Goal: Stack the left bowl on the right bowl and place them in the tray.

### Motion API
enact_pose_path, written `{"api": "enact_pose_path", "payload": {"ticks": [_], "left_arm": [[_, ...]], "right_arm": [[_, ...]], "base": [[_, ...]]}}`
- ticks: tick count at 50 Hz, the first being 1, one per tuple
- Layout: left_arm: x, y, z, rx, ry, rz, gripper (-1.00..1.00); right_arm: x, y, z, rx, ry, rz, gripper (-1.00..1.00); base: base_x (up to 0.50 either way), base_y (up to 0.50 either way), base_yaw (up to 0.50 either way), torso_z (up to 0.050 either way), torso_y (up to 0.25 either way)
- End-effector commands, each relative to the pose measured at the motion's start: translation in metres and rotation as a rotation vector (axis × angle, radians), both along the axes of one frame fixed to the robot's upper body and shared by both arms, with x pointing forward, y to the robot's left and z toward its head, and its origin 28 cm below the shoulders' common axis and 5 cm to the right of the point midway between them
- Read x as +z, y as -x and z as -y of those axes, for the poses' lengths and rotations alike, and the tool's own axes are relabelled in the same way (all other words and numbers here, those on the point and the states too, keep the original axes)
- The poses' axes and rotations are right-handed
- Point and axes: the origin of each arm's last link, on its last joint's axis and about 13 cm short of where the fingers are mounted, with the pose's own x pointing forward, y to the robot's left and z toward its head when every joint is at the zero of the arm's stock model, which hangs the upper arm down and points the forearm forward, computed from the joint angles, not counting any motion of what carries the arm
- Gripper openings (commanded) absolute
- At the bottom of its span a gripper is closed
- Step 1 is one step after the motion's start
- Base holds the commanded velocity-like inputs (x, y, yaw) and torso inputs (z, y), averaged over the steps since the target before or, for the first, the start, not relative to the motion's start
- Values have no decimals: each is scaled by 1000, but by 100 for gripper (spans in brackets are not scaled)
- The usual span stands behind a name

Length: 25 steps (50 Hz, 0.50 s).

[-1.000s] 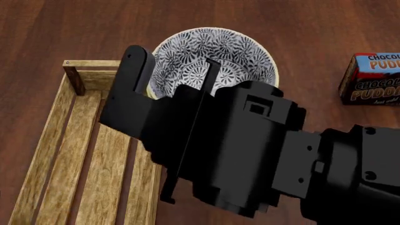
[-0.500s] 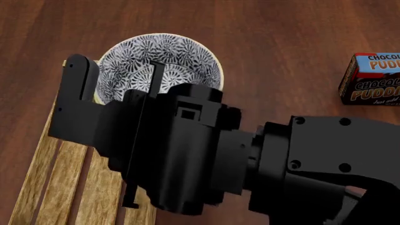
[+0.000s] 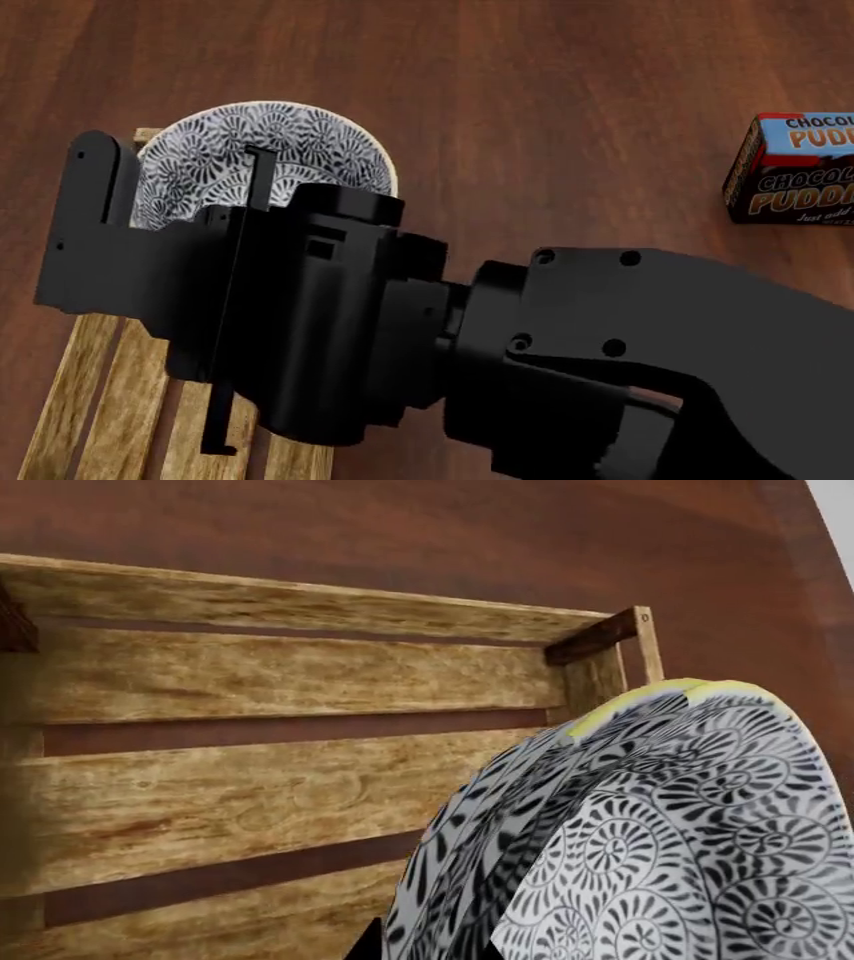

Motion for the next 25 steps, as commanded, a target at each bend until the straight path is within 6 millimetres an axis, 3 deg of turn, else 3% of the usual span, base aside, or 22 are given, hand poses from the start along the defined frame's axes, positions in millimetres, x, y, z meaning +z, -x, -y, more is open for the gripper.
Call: {"api": "enact_pose_path", "payload": {"ticks": [1,25], "left_arm": [[-1,0,-2,13,4,-2,100],[-2,5,-3,20,-2,-5,100]], "right_arm": [[-6,-3,-10,75,18,-24,-100],[-36,-9,-21,159,25,-96,-100]], "base": [[0,0,0,0,0],[0,0,0,0,1]]}}
